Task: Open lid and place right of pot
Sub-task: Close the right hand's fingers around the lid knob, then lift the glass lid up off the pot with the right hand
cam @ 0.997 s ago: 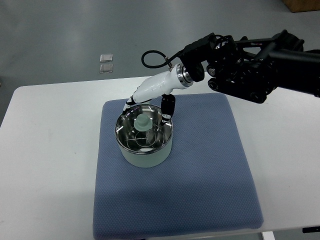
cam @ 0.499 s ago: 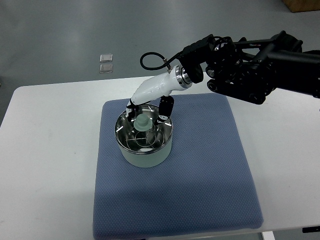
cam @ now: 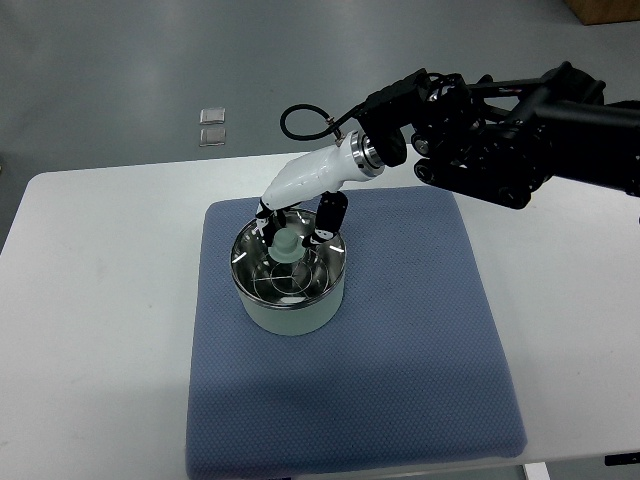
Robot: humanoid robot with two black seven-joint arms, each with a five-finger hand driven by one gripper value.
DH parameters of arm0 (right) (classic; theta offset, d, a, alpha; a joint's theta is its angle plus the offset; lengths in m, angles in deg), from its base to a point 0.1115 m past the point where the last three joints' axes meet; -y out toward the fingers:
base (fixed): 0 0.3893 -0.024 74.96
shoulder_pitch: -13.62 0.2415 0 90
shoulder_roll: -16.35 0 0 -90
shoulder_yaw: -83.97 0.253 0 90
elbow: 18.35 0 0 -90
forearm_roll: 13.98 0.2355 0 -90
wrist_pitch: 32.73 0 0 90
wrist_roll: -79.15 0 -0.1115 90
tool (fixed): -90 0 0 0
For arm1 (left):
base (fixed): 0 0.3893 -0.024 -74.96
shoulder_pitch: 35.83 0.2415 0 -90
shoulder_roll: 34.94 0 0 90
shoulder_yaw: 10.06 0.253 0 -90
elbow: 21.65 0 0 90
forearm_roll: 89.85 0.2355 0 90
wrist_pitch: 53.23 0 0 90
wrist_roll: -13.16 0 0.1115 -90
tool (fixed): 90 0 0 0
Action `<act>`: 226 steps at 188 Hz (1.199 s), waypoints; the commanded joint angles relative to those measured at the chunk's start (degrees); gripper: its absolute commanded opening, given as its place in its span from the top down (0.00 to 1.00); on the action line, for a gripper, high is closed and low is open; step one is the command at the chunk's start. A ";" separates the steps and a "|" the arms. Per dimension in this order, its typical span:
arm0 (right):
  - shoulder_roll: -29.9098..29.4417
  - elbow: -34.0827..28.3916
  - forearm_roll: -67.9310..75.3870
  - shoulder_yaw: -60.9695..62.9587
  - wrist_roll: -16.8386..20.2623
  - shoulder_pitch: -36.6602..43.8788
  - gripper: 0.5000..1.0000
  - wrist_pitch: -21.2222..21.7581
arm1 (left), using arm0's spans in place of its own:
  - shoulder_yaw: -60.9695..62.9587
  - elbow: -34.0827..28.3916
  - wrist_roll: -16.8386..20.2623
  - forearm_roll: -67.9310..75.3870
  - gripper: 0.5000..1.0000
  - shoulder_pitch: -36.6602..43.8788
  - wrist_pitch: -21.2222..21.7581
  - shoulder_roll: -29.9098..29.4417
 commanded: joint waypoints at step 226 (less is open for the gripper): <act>5.17 0.08 7.64 3.69 -1.03 2.00 0.97 1.84 | 0.00 0.00 0.00 0.00 0.00 -0.01 0.03 0.00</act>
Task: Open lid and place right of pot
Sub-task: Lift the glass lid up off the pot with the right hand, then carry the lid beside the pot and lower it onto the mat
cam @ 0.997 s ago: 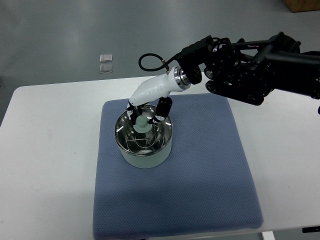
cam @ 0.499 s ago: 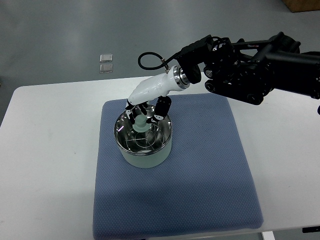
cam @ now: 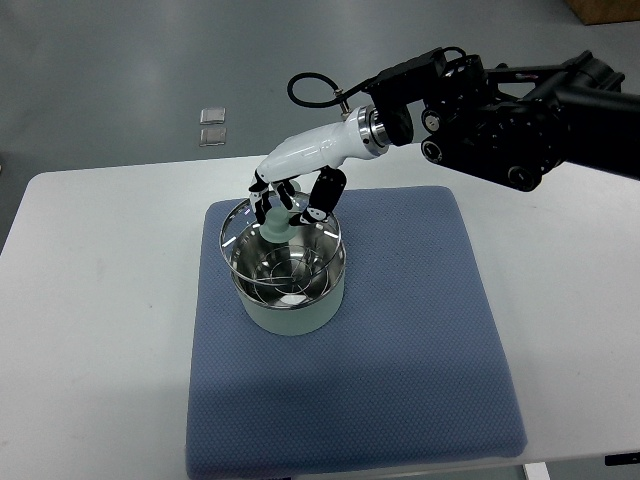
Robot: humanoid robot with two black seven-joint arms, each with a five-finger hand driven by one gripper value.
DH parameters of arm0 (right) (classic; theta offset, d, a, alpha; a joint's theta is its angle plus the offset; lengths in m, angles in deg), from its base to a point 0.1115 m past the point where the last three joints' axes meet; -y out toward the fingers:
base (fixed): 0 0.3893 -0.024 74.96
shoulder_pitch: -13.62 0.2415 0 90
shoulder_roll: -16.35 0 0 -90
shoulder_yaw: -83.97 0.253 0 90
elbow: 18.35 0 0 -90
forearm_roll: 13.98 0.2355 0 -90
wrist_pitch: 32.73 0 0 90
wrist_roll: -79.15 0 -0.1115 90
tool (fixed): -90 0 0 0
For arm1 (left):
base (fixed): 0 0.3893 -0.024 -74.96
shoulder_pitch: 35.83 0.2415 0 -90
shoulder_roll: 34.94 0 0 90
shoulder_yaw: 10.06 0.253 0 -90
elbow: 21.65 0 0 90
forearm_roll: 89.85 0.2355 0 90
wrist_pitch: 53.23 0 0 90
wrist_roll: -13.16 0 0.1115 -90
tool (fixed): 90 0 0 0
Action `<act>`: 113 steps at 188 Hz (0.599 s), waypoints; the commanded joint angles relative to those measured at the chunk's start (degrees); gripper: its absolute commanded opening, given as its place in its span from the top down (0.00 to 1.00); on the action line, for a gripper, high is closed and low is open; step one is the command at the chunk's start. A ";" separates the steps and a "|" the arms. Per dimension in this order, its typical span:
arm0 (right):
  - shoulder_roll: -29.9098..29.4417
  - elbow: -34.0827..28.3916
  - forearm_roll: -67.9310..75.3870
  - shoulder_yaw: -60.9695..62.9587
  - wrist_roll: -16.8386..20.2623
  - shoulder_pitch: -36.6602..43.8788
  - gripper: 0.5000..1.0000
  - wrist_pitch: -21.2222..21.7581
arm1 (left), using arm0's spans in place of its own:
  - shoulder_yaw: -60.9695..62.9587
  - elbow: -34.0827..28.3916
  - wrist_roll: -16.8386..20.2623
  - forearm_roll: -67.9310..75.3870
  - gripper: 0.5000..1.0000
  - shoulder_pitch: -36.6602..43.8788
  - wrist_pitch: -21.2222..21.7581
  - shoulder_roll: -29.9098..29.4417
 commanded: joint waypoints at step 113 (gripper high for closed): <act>12.92 -0.07 1.22 1.00 -1.20 -4.87 0.96 0.90 | 0.00 0.00 0.00 0.00 0.00 0.07 -0.08 0.00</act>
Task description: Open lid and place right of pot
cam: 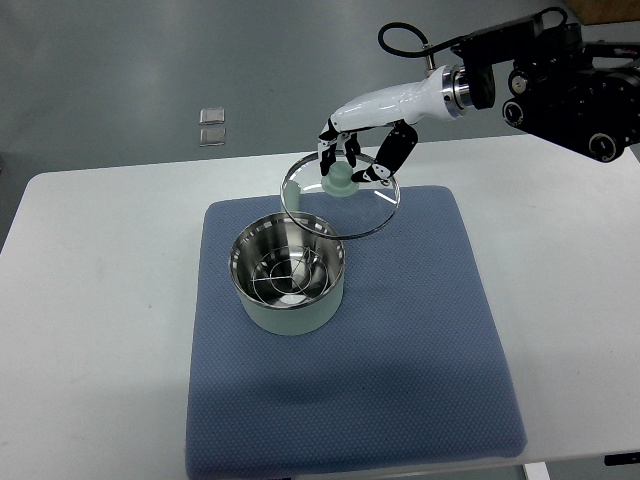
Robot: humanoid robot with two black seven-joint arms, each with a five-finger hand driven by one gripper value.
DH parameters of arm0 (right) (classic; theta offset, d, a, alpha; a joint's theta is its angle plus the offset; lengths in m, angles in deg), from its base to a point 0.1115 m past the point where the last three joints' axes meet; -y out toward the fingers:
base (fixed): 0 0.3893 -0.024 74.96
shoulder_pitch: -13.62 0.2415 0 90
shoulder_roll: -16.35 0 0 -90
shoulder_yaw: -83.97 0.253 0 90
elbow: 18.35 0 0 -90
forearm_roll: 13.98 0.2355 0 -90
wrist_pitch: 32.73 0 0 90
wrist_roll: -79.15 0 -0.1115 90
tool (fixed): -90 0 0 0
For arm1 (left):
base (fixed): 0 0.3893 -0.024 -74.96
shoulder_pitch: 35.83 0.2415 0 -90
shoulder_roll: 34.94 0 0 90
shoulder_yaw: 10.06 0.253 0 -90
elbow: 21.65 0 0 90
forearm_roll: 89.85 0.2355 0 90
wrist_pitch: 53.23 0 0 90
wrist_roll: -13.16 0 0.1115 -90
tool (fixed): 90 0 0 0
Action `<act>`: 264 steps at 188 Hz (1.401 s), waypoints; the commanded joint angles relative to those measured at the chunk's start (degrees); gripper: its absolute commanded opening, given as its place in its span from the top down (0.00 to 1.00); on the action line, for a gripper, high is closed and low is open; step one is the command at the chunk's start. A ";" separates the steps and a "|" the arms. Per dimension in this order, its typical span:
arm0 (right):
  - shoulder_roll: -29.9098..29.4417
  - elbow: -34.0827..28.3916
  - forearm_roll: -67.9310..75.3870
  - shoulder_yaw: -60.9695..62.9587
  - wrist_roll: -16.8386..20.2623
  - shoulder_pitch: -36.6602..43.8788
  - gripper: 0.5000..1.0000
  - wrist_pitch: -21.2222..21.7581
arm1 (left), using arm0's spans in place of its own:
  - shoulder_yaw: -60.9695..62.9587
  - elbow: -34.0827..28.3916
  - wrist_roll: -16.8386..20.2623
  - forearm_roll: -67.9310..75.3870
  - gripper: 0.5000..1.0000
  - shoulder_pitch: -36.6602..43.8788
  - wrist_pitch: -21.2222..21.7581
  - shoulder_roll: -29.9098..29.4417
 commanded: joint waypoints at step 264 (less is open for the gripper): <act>3.51 3.96 3.15 6.02 -0.35 -18.33 0.16 -6.67 | 0.00 0.00 0.00 0.00 0.00 -0.05 0.00 0.00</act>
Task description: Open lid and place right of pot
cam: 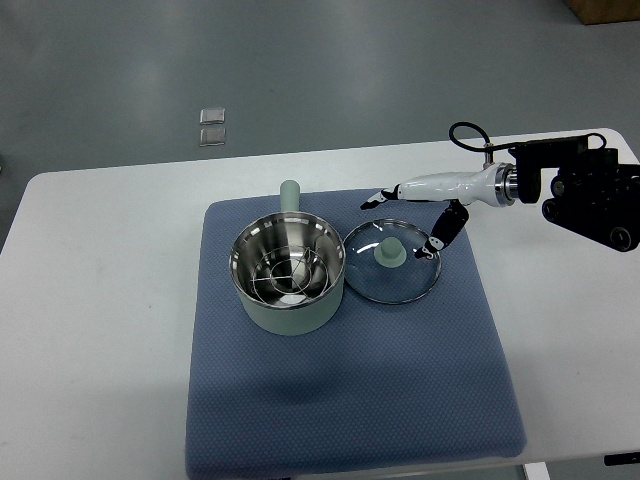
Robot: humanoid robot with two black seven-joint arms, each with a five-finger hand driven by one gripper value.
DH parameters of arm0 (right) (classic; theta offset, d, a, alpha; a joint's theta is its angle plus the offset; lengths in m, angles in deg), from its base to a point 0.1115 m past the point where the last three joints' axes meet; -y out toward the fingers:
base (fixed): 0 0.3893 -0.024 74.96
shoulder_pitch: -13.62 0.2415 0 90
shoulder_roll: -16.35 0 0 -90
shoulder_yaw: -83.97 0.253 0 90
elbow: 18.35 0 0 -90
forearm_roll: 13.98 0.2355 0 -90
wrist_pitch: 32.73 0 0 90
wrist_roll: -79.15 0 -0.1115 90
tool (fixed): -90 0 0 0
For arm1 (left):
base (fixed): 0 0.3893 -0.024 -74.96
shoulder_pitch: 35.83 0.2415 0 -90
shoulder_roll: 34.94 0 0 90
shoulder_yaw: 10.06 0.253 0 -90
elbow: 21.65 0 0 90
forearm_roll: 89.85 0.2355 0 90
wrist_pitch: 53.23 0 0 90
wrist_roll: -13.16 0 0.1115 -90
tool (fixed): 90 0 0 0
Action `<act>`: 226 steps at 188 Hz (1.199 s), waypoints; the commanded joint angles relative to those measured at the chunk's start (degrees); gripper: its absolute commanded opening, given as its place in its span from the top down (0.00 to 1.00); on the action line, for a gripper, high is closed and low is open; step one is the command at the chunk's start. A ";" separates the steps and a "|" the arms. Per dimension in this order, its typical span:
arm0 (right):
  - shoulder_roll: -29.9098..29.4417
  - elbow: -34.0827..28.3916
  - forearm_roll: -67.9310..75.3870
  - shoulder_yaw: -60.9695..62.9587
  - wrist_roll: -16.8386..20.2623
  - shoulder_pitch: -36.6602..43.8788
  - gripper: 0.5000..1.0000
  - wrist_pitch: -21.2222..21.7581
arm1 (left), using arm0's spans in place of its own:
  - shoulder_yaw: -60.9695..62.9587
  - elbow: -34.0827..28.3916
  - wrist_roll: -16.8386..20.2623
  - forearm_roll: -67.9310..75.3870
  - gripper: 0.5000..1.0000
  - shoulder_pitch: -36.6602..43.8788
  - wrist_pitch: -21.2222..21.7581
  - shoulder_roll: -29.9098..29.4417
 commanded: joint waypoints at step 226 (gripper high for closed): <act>-7.02 7.73 77.46 33.57 31.19 -13.24 0.14 7.47 | 0.00 -0.09 0.00 0.00 0.00 -0.06 0.00 0.00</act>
